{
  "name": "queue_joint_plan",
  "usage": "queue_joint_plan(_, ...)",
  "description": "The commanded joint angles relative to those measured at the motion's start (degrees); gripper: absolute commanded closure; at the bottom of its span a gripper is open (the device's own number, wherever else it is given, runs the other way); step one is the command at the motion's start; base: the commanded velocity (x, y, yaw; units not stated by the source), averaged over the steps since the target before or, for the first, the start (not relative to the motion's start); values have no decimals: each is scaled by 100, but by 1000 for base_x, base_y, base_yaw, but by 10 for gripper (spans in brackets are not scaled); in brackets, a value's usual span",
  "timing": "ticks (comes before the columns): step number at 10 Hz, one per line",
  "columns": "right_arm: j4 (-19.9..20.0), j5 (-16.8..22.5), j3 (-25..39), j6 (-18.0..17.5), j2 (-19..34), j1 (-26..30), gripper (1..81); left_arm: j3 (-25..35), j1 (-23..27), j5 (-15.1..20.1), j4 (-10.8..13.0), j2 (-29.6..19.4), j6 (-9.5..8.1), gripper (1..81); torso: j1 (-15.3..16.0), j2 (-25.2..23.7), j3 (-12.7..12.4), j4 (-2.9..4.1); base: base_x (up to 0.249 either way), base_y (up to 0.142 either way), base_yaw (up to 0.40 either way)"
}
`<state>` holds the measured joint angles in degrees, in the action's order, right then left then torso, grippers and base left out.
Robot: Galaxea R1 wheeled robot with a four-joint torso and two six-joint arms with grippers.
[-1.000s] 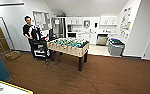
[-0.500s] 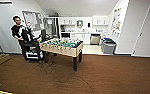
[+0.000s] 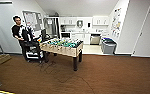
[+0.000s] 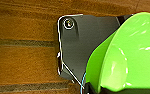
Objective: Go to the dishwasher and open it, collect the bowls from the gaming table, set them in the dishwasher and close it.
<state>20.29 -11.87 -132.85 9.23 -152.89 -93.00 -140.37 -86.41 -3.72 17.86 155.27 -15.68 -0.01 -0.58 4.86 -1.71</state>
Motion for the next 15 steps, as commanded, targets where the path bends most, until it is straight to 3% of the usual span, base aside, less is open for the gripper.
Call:
queue_joint_plan(1, -112, 352, 50, 18, 169, 189, 811, 10, 242, 266, 51, -136, 12, 811, 1, 0, 0, 0, 0, 0, 0)
queue_joint_plan(15, -112, 352, 41, 18, 151, 189, 811, 19, 242, 284, 68, -110, 20, 811, 1, -4, -2, 0, 83, 0, 0)
